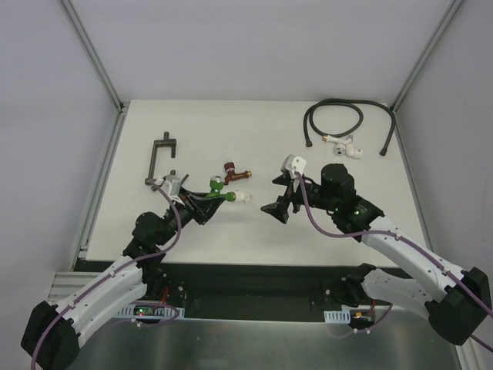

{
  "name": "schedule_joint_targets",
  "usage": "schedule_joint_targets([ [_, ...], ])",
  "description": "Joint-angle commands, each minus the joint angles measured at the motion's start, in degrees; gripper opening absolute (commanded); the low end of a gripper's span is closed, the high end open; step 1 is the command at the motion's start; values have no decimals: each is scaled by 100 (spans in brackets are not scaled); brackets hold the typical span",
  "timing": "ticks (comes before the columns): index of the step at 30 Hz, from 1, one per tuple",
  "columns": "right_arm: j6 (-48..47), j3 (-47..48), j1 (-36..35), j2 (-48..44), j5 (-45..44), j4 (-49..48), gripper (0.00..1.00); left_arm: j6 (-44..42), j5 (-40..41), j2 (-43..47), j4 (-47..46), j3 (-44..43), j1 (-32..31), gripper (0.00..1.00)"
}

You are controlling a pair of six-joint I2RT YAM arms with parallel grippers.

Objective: Install the water faucets

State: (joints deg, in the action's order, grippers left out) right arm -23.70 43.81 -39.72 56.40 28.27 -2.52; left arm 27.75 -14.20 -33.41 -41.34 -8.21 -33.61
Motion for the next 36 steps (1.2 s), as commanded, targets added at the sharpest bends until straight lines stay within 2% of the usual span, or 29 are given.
schedule_joint_targets([
  [1,-468,-101,9,2,486,-1268,96,2266,1024,273,-612,-14,82,0],
  [7,-574,-22,0,292,521,-1663,96,3699,1156,256,-892,65,100,0],
  [13,-592,-83,0,328,829,-2252,96,4615,893,195,-999,-49,91,0],
  [23,-320,-215,-9,477,1488,-3078,97,5214,189,-192,-1200,-392,91,0],
  [36,-187,-453,-9,196,1602,-3140,99,5452,-65,-316,-1464,-629,91,0],
])
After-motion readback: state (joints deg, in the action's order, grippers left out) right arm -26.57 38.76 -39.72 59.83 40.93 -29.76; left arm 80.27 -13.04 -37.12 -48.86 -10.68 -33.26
